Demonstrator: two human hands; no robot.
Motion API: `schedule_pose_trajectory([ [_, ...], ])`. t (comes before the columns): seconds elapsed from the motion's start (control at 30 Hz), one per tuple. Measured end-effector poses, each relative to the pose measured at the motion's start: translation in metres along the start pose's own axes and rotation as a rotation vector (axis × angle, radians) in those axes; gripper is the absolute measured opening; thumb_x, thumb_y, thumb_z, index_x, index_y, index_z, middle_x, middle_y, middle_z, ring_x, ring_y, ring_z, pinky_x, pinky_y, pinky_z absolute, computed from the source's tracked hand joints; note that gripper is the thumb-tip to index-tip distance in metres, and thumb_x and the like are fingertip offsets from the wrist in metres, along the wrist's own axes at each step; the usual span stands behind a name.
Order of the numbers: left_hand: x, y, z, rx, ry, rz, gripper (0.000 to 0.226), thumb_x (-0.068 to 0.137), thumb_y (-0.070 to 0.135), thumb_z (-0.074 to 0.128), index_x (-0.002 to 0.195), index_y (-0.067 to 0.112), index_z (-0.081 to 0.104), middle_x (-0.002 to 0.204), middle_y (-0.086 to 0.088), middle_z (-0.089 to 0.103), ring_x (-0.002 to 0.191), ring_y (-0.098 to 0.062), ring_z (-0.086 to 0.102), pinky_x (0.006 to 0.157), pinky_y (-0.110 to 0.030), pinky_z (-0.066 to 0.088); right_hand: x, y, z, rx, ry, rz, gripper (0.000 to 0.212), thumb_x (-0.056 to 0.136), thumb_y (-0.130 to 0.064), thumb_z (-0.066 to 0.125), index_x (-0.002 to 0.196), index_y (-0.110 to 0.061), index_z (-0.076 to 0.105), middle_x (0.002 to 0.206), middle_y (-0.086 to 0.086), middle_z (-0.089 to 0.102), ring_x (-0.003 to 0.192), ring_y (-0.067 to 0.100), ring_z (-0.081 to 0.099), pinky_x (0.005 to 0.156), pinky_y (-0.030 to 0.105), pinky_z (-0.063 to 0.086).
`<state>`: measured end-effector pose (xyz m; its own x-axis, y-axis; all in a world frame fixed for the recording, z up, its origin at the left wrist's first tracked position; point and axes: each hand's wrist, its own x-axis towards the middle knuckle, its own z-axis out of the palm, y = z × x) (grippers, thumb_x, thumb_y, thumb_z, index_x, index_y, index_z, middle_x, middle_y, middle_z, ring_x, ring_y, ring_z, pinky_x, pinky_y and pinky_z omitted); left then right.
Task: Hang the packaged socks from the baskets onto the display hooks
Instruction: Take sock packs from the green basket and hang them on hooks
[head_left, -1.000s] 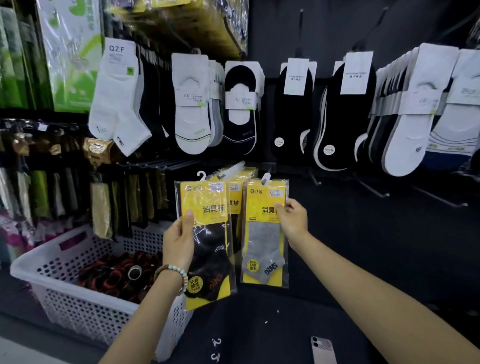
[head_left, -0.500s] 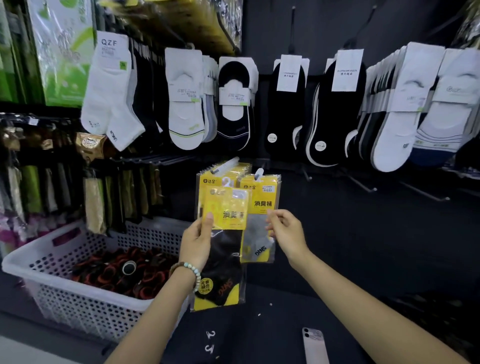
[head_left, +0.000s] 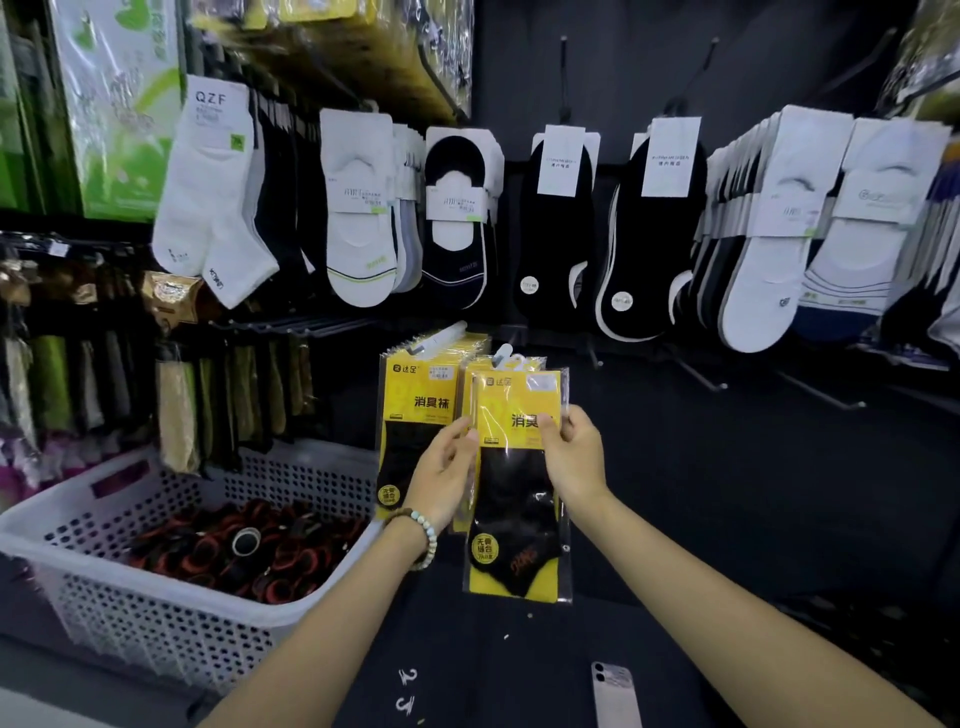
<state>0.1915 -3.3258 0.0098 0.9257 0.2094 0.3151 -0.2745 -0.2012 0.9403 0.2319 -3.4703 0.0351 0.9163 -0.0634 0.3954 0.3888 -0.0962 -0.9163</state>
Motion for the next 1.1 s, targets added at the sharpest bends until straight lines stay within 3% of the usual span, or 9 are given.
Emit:
schedule_pose_trajectory([
  [0.2,0.016,-0.005,-0.006,0.062,0.029,-0.024,0.051,0.095,0.044,0.041,0.142,0.026,0.034,0.119,0.008,0.056,0.114,-0.017,0.054,0.102,-0.042,0.042,0.027,0.009,0.019,-0.137,-0.044,0.018,0.009,0.097,-0.019,0.050,0.095,-0.015,0.058,0.088,0.000,0.063,0.076,0.013,0.058,0.067,0.026,0.048],
  [0.27,0.020,-0.010,-0.006,0.089,0.023,-0.030,0.052,0.095,0.043,0.040,0.143,0.026,0.032,0.128,0.005,0.052,0.119,-0.016,0.051,0.104,-0.039,0.039,0.033,0.017,0.022,-0.127,-0.034,0.060,0.009,0.096,-0.021,0.053,0.098,-0.016,0.060,0.095,-0.001,0.067,0.085,0.014,0.063,0.075,0.029,0.053],
  [0.33,0.024,-0.014,-0.006,0.111,0.026,-0.019,0.053,0.095,0.042,0.041,0.144,0.025,0.029,0.132,0.004,0.050,0.117,-0.012,0.049,0.099,-0.029,0.039,0.037,0.025,0.022,-0.073,-0.005,0.124,0.012,0.092,-0.025,0.061,0.096,-0.014,0.063,0.098,0.001,0.068,0.091,0.015,0.065,0.081,0.030,0.054],
  [0.4,0.026,-0.018,-0.005,0.155,0.030,0.000,0.054,0.095,0.042,0.041,0.145,0.025,0.029,0.133,0.006,0.048,0.109,-0.006,0.047,0.089,-0.022,0.036,0.038,0.033,0.020,-0.027,0.039,0.193,0.018,0.087,-0.030,0.068,0.092,-0.013,0.064,0.092,0.000,0.067,0.085,0.013,0.064,0.074,0.024,0.051],
  [0.63,0.002,-0.072,-0.015,0.210,0.006,-0.062,0.050,0.094,0.041,0.044,0.140,0.024,0.037,0.138,0.004,0.044,0.107,-0.004,0.046,0.083,-0.016,0.039,-0.001,0.067,-0.009,-0.025,-0.036,0.323,0.028,0.088,-0.027,0.067,0.111,-0.012,0.059,0.105,0.001,0.064,0.097,0.013,0.060,0.084,0.027,0.050],
  [0.77,-0.048,-0.125,-0.018,0.209,-0.034,-0.191,0.047,0.093,0.041,0.048,0.136,0.024,0.044,0.132,0.006,0.050,0.114,-0.008,0.050,0.097,-0.030,0.043,-0.058,0.104,-0.036,-0.070,-0.133,0.375,0.023,0.090,-0.025,0.065,0.111,-0.018,0.060,0.104,-0.003,0.064,0.097,0.010,0.061,0.088,0.028,0.051],
  [0.87,-0.102,-0.170,-0.008,0.237,-0.103,-0.324,0.043,0.093,0.038,0.050,0.133,0.024,0.047,0.126,0.007,0.052,0.109,-0.006,0.051,0.090,-0.022,0.042,-0.118,0.154,-0.053,-0.105,-0.191,0.494,0.015,0.090,-0.022,0.064,0.105,-0.020,0.062,0.101,-0.002,0.065,0.093,0.008,0.063,0.082,0.024,0.052],
  [0.97,-0.162,-0.216,0.010,0.206,-0.130,-0.516,0.038,0.091,0.026,0.056,0.128,0.014,0.052,0.122,-0.005,0.058,0.102,-0.011,0.055,0.082,-0.014,0.043,-0.191,0.216,-0.070,-0.216,-0.213,0.666,0.018,0.089,-0.017,0.066,0.105,-0.010,0.063,0.102,0.008,0.067,0.088,0.014,0.062,0.075,0.019,0.050],
  [1.1,-0.232,-0.268,0.023,0.315,-0.205,-0.755,0.042,0.089,0.027,0.060,0.127,0.009,0.052,0.126,-0.010,0.056,0.110,-0.025,0.055,0.093,-0.031,0.045,-0.279,0.284,-0.097,-0.360,-0.199,0.990,0.031,0.087,-0.018,0.068,0.112,-0.001,0.061,0.111,0.016,0.066,0.094,0.021,0.059,0.069,0.023,0.041],
])
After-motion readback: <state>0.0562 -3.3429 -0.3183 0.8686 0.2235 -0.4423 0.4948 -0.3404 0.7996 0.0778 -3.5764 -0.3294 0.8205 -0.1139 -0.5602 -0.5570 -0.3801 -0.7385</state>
